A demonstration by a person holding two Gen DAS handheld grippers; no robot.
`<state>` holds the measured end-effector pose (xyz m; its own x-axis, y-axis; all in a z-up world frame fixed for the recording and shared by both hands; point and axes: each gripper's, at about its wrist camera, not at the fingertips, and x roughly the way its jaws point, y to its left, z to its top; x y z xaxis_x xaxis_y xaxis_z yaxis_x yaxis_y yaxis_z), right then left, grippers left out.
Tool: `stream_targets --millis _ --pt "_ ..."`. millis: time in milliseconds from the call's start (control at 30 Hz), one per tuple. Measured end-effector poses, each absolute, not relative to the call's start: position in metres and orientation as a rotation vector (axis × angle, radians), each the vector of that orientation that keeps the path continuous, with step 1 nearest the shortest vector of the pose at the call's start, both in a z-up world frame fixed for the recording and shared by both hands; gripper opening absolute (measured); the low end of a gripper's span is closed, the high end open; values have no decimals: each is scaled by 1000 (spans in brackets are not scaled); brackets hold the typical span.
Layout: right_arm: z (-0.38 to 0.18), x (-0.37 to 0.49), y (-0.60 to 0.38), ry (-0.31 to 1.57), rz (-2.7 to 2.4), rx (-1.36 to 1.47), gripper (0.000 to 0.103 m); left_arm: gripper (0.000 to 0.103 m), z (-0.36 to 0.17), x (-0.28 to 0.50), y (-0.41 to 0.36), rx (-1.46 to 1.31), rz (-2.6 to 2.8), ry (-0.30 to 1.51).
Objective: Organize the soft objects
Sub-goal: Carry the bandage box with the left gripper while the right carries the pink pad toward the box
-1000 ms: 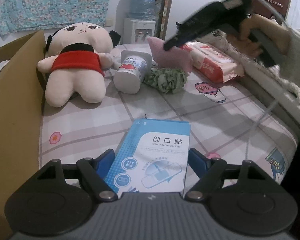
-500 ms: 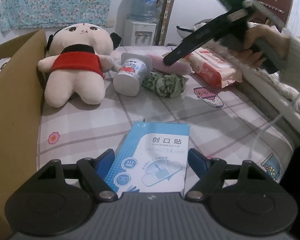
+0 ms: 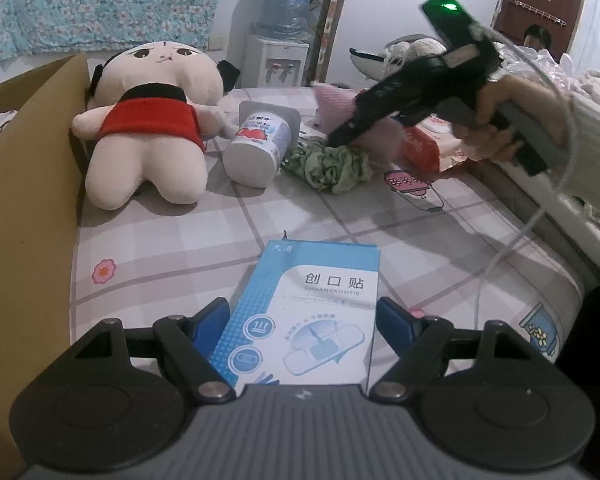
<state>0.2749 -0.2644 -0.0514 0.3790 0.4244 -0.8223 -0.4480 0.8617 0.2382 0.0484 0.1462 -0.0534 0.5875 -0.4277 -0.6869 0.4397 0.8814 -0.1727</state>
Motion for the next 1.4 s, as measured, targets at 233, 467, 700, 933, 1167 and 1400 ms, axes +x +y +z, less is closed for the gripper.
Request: stream_targets --millis 233,467,700,933,1167,1400 --pt "-15 228 -297 973 544 18 67 81 -53 47 147 19 -491 784" --pt "10 189 -320 923 523 87 67 80 -57 49 142 56 -467 805" --pt "-34 157 -317 1015 521 122 67 80 -56 42 137 87 -461 774" --pt "-53 133 -309 1031 513 86 67 79 -58 44 135 97 -456 772" --pt "-49 124 -313 1020 493 117 67 78 -51 40 133 100 -458 739" --pt "-30 111 -341 992 501 318 67 78 -53 43 153 -176 -500 842"
